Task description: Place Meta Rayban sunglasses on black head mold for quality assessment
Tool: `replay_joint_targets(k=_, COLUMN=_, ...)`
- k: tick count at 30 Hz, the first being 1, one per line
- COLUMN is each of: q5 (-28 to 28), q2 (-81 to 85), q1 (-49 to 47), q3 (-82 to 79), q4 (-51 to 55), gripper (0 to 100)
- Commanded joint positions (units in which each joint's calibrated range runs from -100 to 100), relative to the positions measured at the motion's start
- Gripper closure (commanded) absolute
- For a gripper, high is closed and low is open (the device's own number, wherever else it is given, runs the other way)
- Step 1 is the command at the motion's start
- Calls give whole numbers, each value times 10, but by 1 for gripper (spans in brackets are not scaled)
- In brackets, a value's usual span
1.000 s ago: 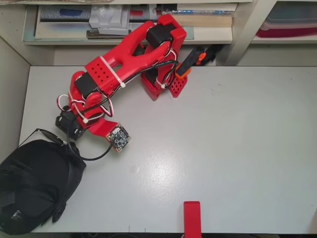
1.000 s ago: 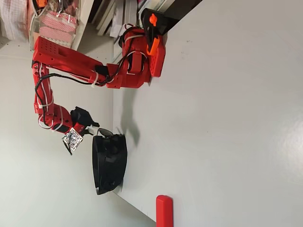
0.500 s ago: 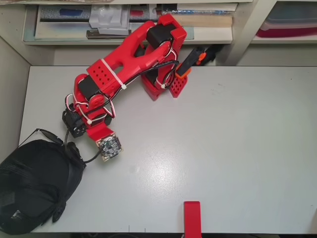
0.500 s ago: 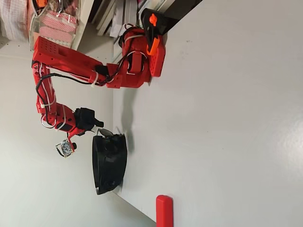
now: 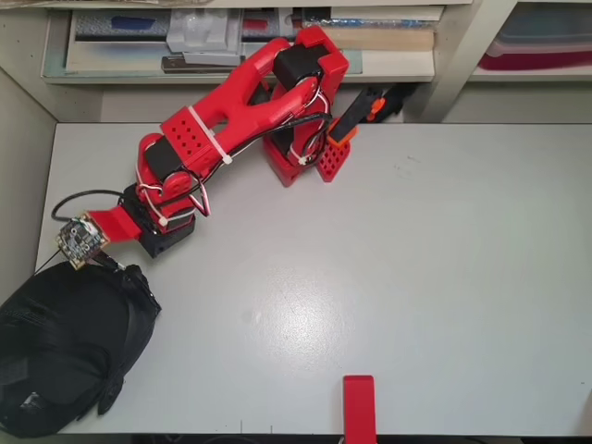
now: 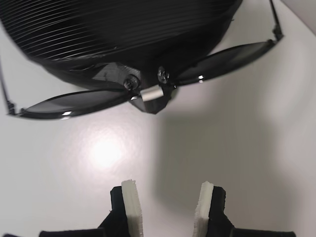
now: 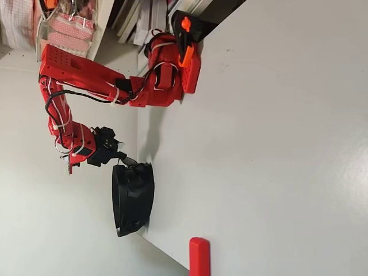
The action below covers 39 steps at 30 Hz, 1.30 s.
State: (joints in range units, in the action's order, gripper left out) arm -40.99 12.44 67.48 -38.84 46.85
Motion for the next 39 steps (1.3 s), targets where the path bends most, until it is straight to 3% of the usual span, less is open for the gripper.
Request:
replay_joint_targets(k=1, q5=14, q2=-51, q1=3, q3=68, q4=-28, gripper=35)
replay_joint_targets(k=10, q5=42, q2=-164, q1=3, q3=187, q4=-29, gripper=34)
replay_joint_targets(k=22, q5=62, q2=-176, q1=-14, q3=278, q4=-30, gripper=34)
replay_joint_targets(k=25, q5=39, q2=-177, q1=-20, q3=273, q4=-30, gripper=34)
replay_joint_targets(k=32, q5=65, q2=-84, q1=44, q3=219, q4=52, gripper=34)
replay_joint_targets(k=39, q5=44, q2=-66, q1=1, q3=220, q4=43, gripper=34)
